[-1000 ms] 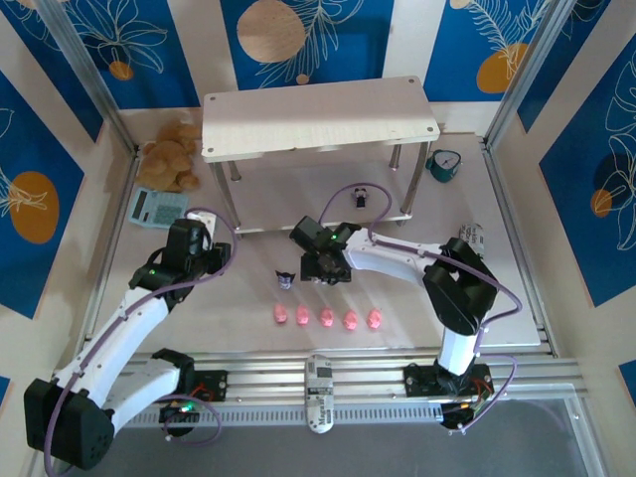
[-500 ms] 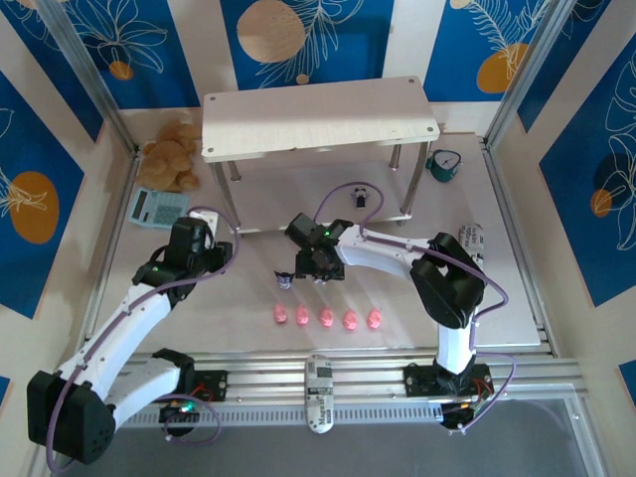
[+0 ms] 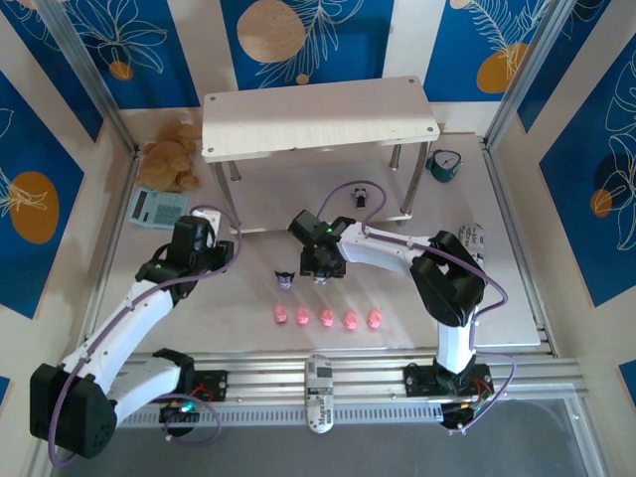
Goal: Place and organize the plastic toys onto the shelf
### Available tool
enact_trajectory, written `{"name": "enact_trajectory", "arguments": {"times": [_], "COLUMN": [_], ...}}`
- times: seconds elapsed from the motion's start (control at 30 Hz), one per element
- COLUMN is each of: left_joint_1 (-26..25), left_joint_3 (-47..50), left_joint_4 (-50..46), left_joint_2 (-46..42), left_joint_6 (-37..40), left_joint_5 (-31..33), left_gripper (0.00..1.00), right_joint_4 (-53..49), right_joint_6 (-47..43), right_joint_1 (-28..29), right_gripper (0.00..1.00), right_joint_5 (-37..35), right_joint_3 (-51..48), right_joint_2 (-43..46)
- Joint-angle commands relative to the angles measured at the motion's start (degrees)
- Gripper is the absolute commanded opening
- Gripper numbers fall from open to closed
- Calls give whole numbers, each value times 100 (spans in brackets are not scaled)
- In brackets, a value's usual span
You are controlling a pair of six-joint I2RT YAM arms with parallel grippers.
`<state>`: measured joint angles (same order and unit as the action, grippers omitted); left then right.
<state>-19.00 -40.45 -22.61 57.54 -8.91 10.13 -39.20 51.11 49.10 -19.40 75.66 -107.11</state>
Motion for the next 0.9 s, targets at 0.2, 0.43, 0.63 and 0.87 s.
{"name": "enact_trajectory", "arguments": {"times": [0.2, 0.43, 0.63, 0.87], "left_joint_1": [-47, -50, -51, -42], "left_joint_3": [54, 21, -28, -51], "left_joint_4": [130, 91, 46, -17], "left_joint_2": [18, -20, -46, -131], "left_joint_6": [61, 59, 79, 77], "left_joint_5": [-11, -11, -16, 5], "left_gripper": [53, 53, 53, 53], "right_joint_4": [127, 150, -35, -244], "right_joint_6": [-84, -334, -938, -1590], "right_joint_1": [-57, -53, -132, -376], "right_gripper": [42, 38, 37, 37], "right_joint_5": [207, -65, -458, -626], "right_joint_3": [-185, -280, 91, 798], "right_joint_2": [-105, 101, 252, 296]}}
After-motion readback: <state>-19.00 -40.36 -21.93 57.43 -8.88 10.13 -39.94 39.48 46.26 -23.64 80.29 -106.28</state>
